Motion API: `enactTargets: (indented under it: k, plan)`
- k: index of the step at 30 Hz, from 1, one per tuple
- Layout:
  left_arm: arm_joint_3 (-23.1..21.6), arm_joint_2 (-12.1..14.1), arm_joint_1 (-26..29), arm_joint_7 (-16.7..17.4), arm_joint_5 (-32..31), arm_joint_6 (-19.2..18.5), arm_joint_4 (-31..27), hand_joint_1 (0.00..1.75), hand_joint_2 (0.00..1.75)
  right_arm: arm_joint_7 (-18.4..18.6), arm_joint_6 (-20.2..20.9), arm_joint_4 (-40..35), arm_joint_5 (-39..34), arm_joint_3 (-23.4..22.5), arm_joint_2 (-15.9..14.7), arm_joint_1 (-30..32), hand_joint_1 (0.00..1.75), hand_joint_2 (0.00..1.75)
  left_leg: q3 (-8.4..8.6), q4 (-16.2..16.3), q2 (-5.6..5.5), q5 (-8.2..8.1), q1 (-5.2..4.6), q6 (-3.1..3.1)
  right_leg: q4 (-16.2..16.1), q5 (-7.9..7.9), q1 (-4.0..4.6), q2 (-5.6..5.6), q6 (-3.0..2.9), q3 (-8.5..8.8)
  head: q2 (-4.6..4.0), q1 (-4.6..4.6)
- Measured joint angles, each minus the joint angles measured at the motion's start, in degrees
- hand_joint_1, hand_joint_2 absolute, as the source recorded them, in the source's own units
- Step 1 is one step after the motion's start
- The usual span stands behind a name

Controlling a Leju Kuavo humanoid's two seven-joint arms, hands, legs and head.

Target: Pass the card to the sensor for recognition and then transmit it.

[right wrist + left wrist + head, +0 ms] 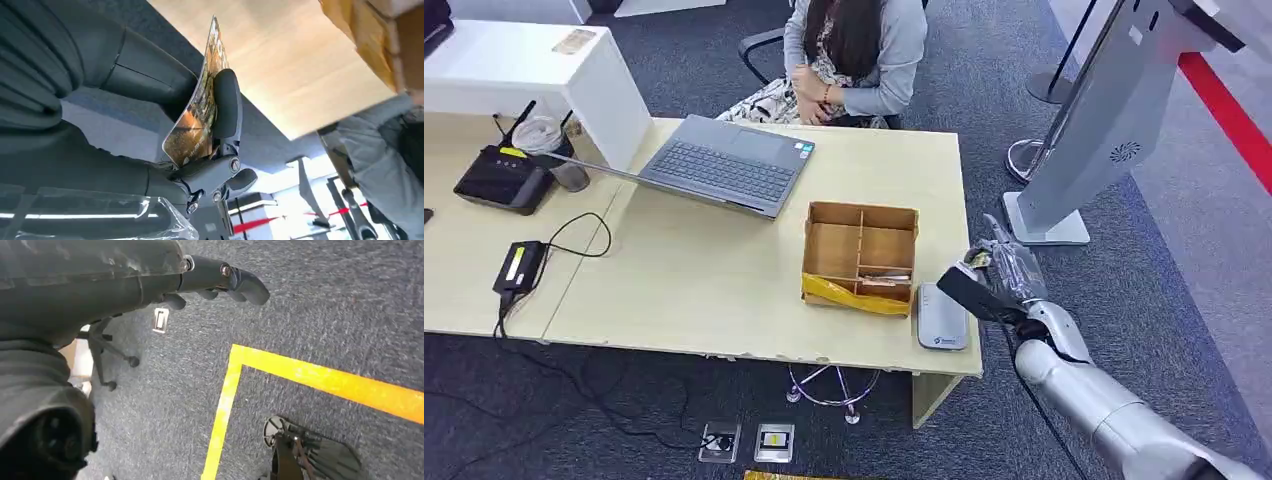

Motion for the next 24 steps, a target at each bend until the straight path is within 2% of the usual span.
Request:
enactTargets:
  k: [4,7,11,15,21,24]
  plan:
    - [0.0,0.35,-0.01,-0.28,-0.33,-0.46,0.0,0.0,0.0,0.57,1.07,-0.83,2.82,-0.35,0.7,-3.4,1.75,1.75,0.0,0.0,0.02,0.0,0.0,0.0,0.0,0.0,0.0,0.04,0.0,0.02,0.0,0.02]
    - [0.0,0.52,0.02,-0.59,-0.31,-0.92,0.0,0.0,0.0,-0.72,2.25,-0.5,5.02,-0.35,2.45,-6.41,1.75,1.75,-0.01,0.0,0.02,0.01,0.0,0.0,0.01,0.0,0.0,0.06,0.0,-0.01,0.0,0.02]
    - [0.02,0.55,-0.05,-1.11,-0.33,-1.27,0.0,0.0,0.0,-1.88,2.82,3.5,7.03,-0.31,6.58,-11.29,1.75,1.75,0.01,0.0,0.04,0.01,0.03,-0.02,0.01,0.0,0.03,0.07,0.0,-0.03,0.0,0.0]
    - [0.02,0.55,-0.03,-1.86,-0.33,-1.73,0.0,0.0,0.0,-2.3,2.93,4.61,7.87,-0.24,8.7,-11.84,1.75,1.75,-0.13,0.0,-0.07,0.02,0.05,-0.02,0.01,-0.01,0.05,-0.09,-0.01,-0.06,0.0,0.02]
    - [0.02,0.63,-0.1,-3.41,-0.37,-2.12,0.0,0.0,0.0,-2.58,2.75,10.1,9.9,-0.06,15.03,-14.25,1.75,1.75,-0.08,0.0,0.07,0.01,0.06,-0.02,0.0,-0.01,0.05,0.1,-0.01,-0.11,0.02,0.02]
    - [0.02,0.7,0.01,-3.71,-0.52,-2.55,0.0,0.0,0.0,-2.58,2.47,12.06,10.14,0.24,17.04,-14.64,1.75,1.75,-0.09,0.0,0.05,0.01,0.06,-0.02,0.0,-0.01,0.06,0.05,-0.01,-0.11,0.0,0.02]
